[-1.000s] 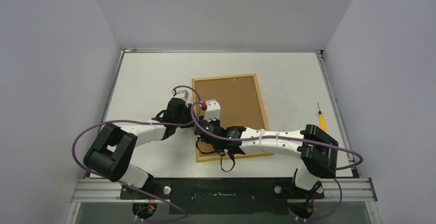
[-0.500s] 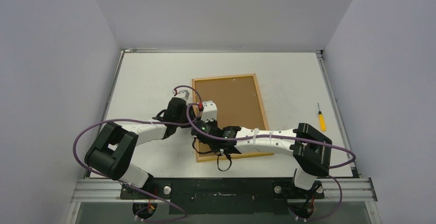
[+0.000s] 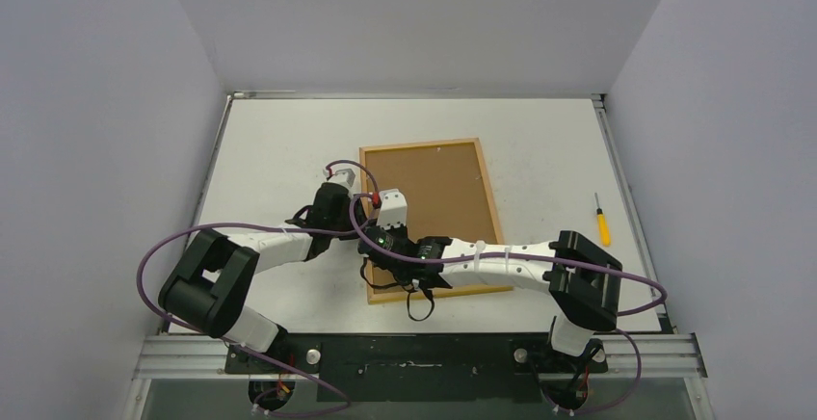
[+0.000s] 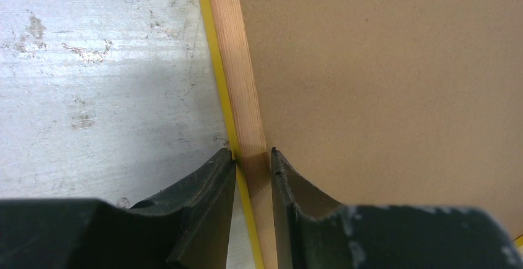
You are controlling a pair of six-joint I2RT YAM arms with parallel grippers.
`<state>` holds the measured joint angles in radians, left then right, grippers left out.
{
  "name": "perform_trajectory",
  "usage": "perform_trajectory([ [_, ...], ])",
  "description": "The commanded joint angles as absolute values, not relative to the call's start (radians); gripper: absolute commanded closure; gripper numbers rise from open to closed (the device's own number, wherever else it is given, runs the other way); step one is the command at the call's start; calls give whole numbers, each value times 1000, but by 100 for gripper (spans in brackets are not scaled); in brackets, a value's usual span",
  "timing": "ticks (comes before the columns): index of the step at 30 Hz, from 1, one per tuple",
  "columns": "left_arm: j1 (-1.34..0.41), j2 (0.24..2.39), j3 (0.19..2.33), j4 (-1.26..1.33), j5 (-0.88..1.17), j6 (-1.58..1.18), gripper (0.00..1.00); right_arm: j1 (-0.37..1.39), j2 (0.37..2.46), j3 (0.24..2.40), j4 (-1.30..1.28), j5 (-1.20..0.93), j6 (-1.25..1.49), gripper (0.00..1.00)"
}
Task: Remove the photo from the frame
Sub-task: Release the photo frame item from the photo frame.
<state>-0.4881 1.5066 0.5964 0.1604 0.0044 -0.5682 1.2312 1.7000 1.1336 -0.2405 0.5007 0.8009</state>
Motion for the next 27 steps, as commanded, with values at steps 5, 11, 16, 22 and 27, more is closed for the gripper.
perform_trajectory([
  [5, -483, 1513, 633, 143, 0, -552, 74, 1230, 1739, 1196, -264, 523, 813, 95],
  [11, -483, 1513, 634, 141, -1, -553, 75, 1230, 1752, 1210, -290, 524, 817, 95],
  [16, -484, 1512, 635, 140, -3, -551, 75, 1230, 1739, 1202, -307, 534, 827, 95],
  [22, -483, 1511, 635, 140, -5, -551, 75, 1230, 1703, 1172, -305, 546, 840, 95],
  [27, -484, 1512, 635, 140, -3, -551, 75, 1199, 1652, 1099, -212, 446, 851, 95],
])
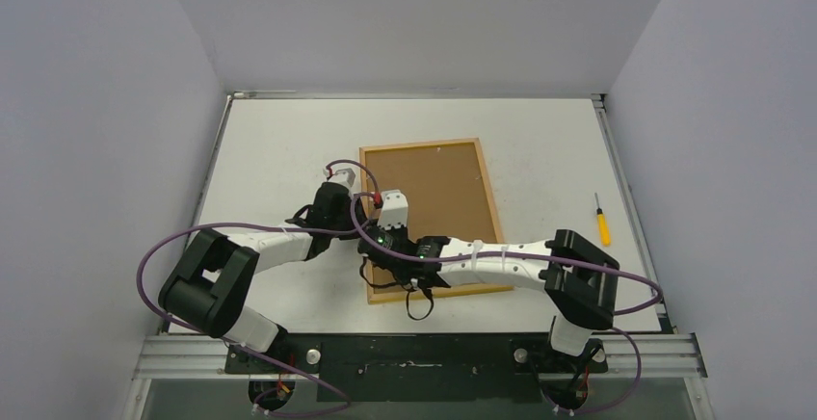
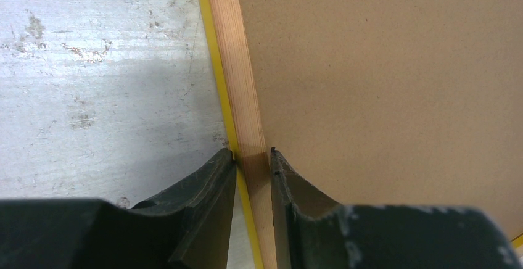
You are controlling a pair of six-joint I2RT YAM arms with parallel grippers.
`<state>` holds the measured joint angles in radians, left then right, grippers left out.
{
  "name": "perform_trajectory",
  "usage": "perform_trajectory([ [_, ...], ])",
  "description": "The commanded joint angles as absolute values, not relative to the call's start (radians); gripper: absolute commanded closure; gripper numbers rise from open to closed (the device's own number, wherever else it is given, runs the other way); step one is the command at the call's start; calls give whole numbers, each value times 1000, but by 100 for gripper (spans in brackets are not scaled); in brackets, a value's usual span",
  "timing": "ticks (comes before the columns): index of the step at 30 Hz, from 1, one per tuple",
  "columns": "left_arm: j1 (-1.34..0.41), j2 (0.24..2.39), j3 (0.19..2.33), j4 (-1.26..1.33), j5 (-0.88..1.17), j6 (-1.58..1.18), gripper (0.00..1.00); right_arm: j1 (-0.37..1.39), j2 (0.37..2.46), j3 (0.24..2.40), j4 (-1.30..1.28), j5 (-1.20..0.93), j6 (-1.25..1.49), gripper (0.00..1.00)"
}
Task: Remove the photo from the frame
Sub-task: Release the photo frame item from the photo frame.
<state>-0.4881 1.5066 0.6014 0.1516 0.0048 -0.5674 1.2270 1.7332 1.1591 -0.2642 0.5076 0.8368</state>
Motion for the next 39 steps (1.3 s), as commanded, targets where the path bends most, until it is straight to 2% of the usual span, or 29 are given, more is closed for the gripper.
perform_trajectory([
  [1, -483, 1513, 635, 140, -3, -552, 75, 1189, 1642, 1079, -185, 420, 854, 95],
  [14, -483, 1506, 634, 138, -6, -549, 75, 1067, 1547, 906, -8, 209, 919, 95],
  [30, -484, 1508, 635, 136, -8, -549, 75, 1069, 1567, 962, -133, 288, 910, 95],
  [39, -484, 1497, 628, 140, -12, -547, 75, 1065, 1505, 975, -49, 177, 749, 95],
])
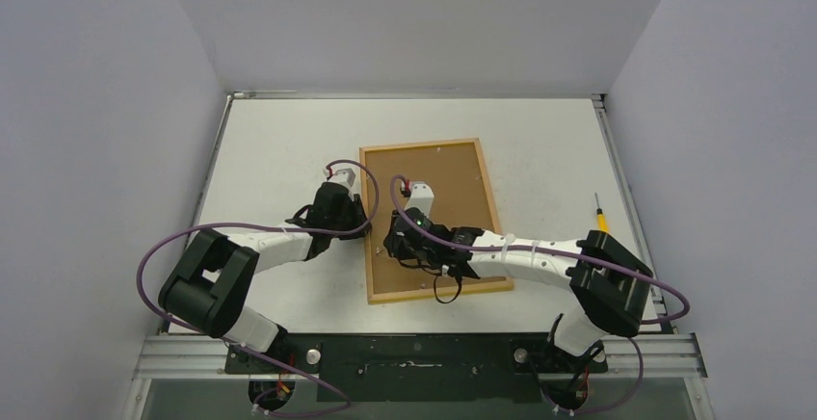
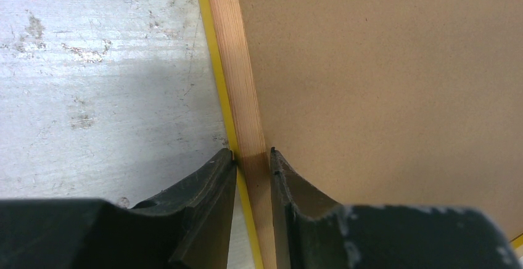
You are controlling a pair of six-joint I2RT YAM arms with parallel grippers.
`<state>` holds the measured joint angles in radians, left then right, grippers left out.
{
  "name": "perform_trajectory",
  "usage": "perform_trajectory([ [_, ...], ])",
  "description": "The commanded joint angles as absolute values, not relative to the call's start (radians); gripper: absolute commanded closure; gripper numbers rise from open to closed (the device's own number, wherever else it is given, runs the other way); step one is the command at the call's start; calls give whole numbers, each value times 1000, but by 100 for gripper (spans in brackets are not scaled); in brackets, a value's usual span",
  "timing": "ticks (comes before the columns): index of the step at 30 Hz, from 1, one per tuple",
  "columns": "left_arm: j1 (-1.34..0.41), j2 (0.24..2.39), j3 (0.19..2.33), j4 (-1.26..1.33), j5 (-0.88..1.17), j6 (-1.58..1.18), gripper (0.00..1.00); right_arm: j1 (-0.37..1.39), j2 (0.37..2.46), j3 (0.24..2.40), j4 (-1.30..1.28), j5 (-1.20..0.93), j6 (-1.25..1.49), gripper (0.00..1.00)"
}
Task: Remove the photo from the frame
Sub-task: Release the photo frame item from the photo frame.
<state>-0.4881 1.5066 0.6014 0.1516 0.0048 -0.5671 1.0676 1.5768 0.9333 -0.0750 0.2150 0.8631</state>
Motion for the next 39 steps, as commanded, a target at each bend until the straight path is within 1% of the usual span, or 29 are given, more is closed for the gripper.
perform_trajectory([
  [1, -483, 1494, 625, 142, -14, -546, 75, 1064, 1485, 979, -52, 177, 725, 95],
  [5, -484, 1487, 618, 149, -12, -548, 74, 1039, 1401, 980, -94, 214, 671, 95],
  [10, -482, 1504, 628, 145, -10, -549, 74, 997, 1319, 976, -248, 354, 667, 95],
  [15, -479, 1513, 634, 143, -8, -555, 74, 975, 1247, 945, -410, 513, 703, 95],
  [19, -469, 1490, 626, 122, -72, -574, 79, 948, 1196, 930, -560, 607, 775, 95],
  [23, -462, 1449, 600, 137, -104, -583, 81, 938, 1167, 944, -725, 711, 862, 95],
  [30, -458, 1446, 601, 128, -118, -591, 83, 923, 1110, 928, -785, 679, 880, 95],
  [36, -457, 1415, 579, 156, -93, -589, 82, 922, 1167, 932, -817, 649, 884, 95],
  [39, -457, 1401, 572, 161, -93, -590, 79, 905, 1193, 918, -805, 614, 885, 95],
])
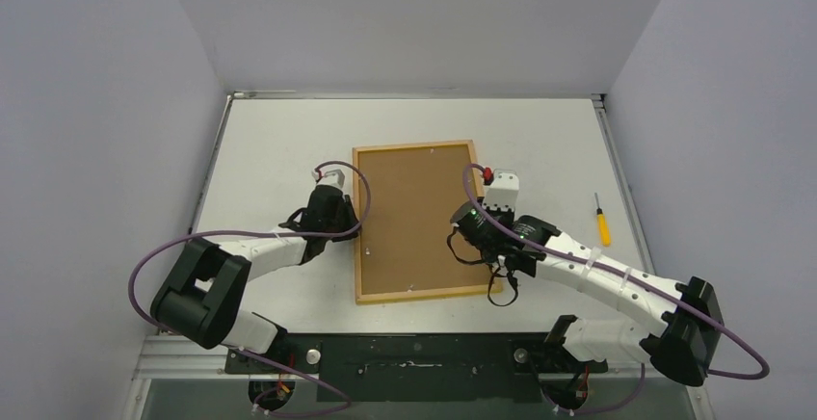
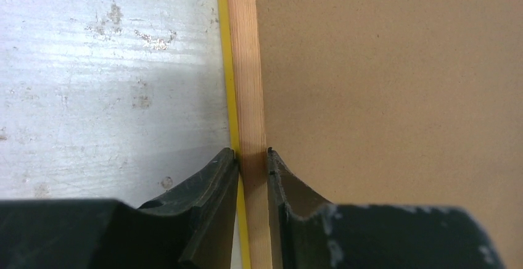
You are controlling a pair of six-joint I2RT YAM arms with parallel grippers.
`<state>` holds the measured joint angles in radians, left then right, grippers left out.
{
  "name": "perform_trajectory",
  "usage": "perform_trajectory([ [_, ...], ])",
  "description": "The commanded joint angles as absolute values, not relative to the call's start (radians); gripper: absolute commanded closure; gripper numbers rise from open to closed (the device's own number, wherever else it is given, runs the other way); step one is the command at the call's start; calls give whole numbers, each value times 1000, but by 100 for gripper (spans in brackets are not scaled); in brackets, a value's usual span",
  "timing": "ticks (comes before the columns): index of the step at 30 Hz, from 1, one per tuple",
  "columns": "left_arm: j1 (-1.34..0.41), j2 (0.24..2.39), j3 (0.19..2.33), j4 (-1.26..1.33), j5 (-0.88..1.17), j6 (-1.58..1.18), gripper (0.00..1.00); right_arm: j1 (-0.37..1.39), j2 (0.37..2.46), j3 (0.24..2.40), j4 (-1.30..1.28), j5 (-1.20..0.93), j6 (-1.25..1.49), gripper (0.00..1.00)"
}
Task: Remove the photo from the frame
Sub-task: Release the photo frame item from the photo frame.
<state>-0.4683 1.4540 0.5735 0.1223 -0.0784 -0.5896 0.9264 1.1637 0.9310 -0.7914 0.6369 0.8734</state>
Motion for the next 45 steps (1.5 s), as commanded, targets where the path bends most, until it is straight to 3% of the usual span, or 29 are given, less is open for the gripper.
perform_trajectory([
  [1, -457, 1398, 570, 162, -93, -590, 79, 897, 1199, 915, -801, 602, 885, 95],
  [21, -458, 1396, 571, 160, -90, -583, 79, 775, 1290, 906, -724, 476, 809, 95],
  [45, -455, 1413, 584, 140, -106, -586, 81, 773, 1399, 1053, -964, 434, 869, 95],
])
